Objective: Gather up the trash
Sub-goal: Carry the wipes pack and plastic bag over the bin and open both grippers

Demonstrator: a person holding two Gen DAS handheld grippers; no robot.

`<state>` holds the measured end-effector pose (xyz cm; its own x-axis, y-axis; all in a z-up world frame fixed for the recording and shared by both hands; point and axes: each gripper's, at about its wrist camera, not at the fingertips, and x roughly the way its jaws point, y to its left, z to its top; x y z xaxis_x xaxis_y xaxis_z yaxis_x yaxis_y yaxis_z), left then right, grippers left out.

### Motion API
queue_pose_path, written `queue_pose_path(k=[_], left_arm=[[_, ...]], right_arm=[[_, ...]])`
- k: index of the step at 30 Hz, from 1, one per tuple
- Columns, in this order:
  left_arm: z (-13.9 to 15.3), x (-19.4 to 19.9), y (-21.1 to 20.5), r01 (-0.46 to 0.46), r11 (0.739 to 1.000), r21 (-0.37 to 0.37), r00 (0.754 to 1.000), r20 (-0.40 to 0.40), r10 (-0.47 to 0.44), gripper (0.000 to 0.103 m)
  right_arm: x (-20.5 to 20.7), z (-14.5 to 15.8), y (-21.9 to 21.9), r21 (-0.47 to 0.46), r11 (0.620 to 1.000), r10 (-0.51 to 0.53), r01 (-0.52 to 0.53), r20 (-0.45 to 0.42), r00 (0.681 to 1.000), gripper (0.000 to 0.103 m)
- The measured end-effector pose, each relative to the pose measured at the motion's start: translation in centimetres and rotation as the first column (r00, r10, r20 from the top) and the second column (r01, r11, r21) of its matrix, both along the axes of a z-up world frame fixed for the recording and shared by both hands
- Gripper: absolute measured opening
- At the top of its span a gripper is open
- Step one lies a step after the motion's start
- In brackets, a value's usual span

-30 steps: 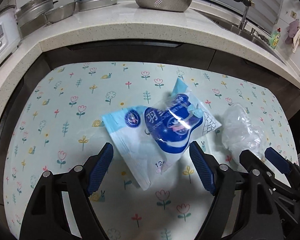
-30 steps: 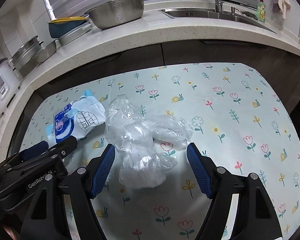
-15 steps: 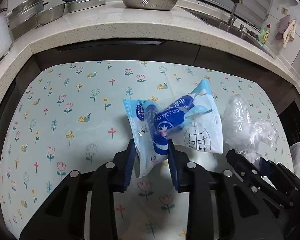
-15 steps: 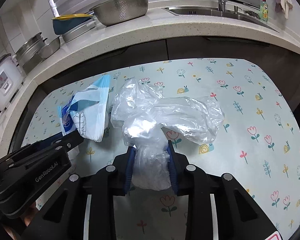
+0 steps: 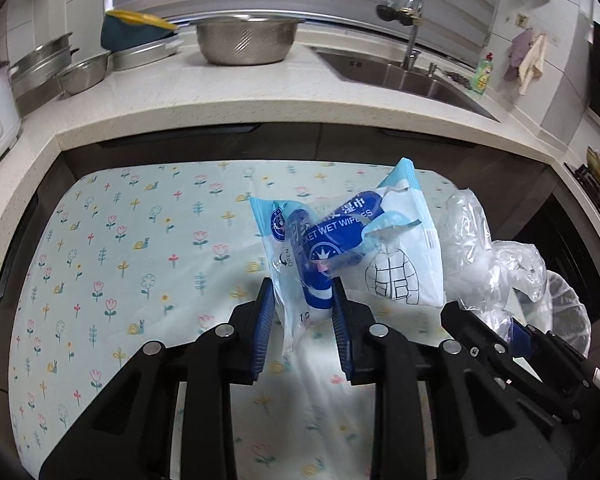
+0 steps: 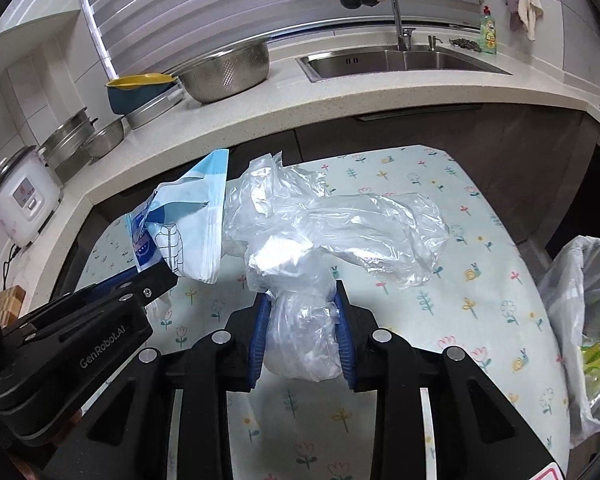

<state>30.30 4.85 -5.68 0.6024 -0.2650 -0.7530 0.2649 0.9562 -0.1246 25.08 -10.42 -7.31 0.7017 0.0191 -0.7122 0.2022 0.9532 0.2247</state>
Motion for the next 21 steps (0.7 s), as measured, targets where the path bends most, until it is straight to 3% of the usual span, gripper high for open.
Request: queue_pose_path(k=[12, 21], left_arm=[[3.6, -6.5, -7.9, 0.115, 0.993, -0.001, 0.992, 0.059, -0.115, 0.027], [3.8, -10.7, -15.0, 0.227, 0.974, 0.009, 0.972, 0.059, -0.227, 0.027]], right_arm=[[-8.2, 3.7, -7.8, 0.010, 0.992, -0.127, 0.127, 0.069, 0.990, 0.029], [-14.2, 3.5, -14.3, 0.025, 0.970, -0.243, 0.242, 0.074, 0.967, 0.029]])
